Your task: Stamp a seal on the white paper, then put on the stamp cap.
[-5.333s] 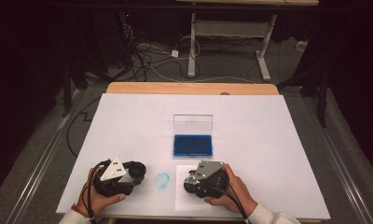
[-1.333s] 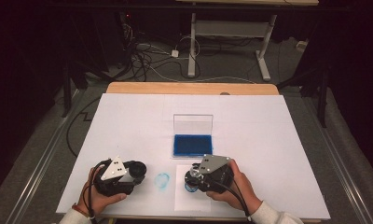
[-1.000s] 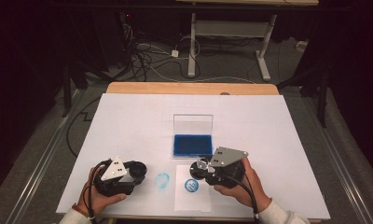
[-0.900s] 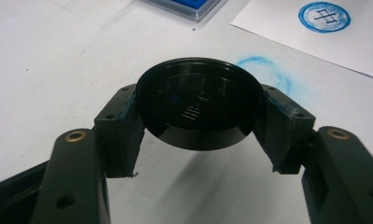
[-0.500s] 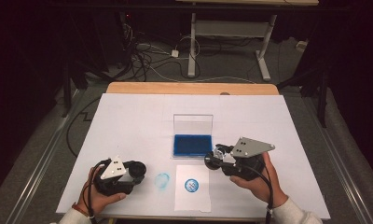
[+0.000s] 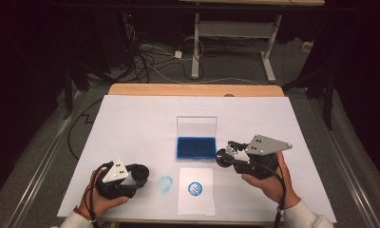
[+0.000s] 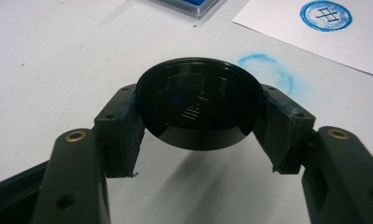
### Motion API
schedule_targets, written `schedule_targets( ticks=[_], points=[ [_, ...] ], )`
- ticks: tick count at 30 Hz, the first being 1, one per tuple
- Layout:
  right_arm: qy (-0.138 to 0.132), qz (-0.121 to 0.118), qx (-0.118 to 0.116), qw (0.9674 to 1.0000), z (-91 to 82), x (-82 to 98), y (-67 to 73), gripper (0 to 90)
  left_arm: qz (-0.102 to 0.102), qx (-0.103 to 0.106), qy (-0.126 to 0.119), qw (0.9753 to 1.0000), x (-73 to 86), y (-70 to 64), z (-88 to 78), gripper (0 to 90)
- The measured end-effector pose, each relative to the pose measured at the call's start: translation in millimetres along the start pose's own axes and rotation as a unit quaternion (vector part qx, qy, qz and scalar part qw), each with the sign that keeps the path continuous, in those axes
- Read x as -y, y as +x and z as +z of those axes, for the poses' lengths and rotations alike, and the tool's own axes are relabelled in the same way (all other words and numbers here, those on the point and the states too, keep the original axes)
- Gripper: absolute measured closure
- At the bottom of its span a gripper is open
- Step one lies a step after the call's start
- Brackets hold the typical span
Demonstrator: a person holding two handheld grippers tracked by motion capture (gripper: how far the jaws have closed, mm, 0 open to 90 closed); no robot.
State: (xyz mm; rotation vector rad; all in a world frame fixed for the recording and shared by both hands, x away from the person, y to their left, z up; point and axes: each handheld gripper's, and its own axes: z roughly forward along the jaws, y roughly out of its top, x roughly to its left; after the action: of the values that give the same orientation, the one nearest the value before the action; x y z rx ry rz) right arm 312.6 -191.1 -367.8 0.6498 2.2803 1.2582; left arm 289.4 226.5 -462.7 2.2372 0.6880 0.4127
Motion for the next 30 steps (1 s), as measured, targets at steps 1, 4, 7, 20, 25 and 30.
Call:
schedule_targets(
  ticks=[1, 4, 7, 20, 25, 30],
  points=[
    [-0.002, 0.002, 0.001, 1.0000, -1.1, -0.2, -0.9, 57.2, 0.001, 0.001, 0.001, 1.0000, -0.2, 0.1, 0.4, 36.7],
    [-0.005, 0.004, 0.003, 1.0000, -3.4, -0.5, -2.8, 57.3, 0.000, 0.001, 0.000, 1.0000, -0.7, 0.9, 0.6, 36.7],
    [-0.006, 0.005, 0.004, 1.0000, -3.4, -0.8, -4.2, 57.2, 0.000, 0.000, 0.003, 1.0000, 0.5, 0.6, 0.7, 36.7],
    [-0.018, 0.007, 0.009, 0.9998, -5.0, -2.9, -6.9, 57.3, 0.012, -0.004, 0.011, 0.9999, -3.5, -3.8, 2.2, 36.7],
    [-0.026, 0.010, 0.009, 0.9996, -5.1, -6.3, -8.7, 57.2, 0.015, -0.003, 0.005, 0.9999, -8.3, -6.3, 2.8, 36.7],
    [-0.038, 0.010, 0.003, 0.9992, -4.5, -12.0, -8.7, 57.3, 0.017, 0.000, 0.000, 0.9999, -15.6, -6.3, 6.5, 36.7]
  ],
)
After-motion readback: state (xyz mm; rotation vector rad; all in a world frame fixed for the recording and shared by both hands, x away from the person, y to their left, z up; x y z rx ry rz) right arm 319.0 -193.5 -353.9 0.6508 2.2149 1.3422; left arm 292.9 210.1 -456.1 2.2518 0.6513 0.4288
